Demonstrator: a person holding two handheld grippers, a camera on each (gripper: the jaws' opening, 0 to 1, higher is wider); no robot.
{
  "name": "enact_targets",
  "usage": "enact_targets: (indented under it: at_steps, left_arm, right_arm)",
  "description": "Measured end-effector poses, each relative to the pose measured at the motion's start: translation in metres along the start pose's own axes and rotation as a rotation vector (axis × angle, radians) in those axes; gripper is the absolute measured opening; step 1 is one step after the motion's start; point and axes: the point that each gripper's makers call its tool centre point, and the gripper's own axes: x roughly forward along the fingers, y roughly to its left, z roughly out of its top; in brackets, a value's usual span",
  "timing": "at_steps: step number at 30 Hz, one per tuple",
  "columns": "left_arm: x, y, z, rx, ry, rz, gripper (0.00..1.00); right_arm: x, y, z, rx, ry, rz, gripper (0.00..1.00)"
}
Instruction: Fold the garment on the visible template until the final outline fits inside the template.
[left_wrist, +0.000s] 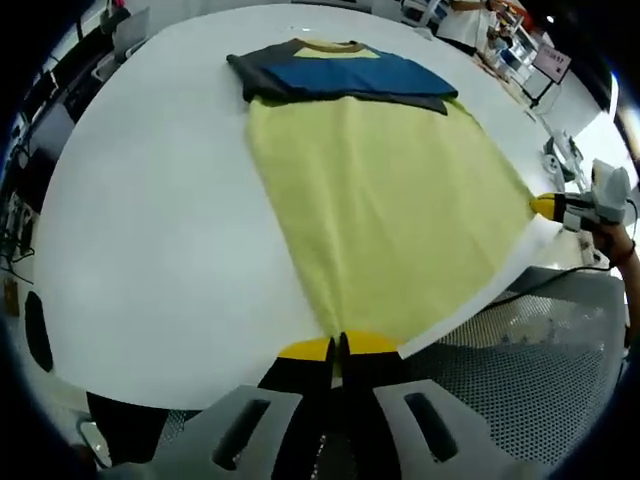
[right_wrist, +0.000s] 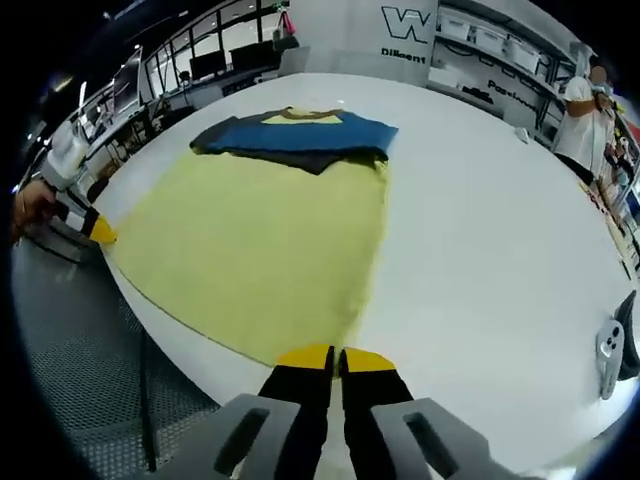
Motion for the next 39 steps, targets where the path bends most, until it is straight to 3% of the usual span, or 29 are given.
enact_targets:
  at_steps: [7, 15, 23, 27, 34, 39]
  left_arm:
    - [-0.004, 0.013, -0.001, 0.011, 0.007, 0.040, 0.07]
    - [-0.012, 0.029, 0.000, -0.002, 0.006, 0.042, 0.07]
    - [-0.024, 0.039, 0.003, -0.059, -0.002, 0.031, 0.07]
    - [-0.028, 0.042, 0.001, -0.048, 0.001, 0.038, 0.07]
    - [-0.039, 0.046, 0.001, -0.068, -0.055, 0.046, 0.07]
    - [-0.043, 0.045, 0.001, -0.047, -0.044, 0.044, 0.07]
  right_arm:
    - [-0.002, 0.019, -0.001, -0.063, 0.033, 0.066, 0.00]
    - [-0.006, 0.036, -0.004, -0.070, 0.058, 0.128, 0.00]
    - [-0.012, 0.046, -0.004, -0.083, 0.088, 0.145, 0.00]
    - [-0.019, 0.052, -0.001, -0.085, 0.088, 0.158, 0.00]
    - [-0.025, 0.060, 0.000, -0.078, 0.077, 0.172, 0.00]
    - [-0.030, 0.064, 0.003, -0.083, 0.083, 0.179, 0.00]
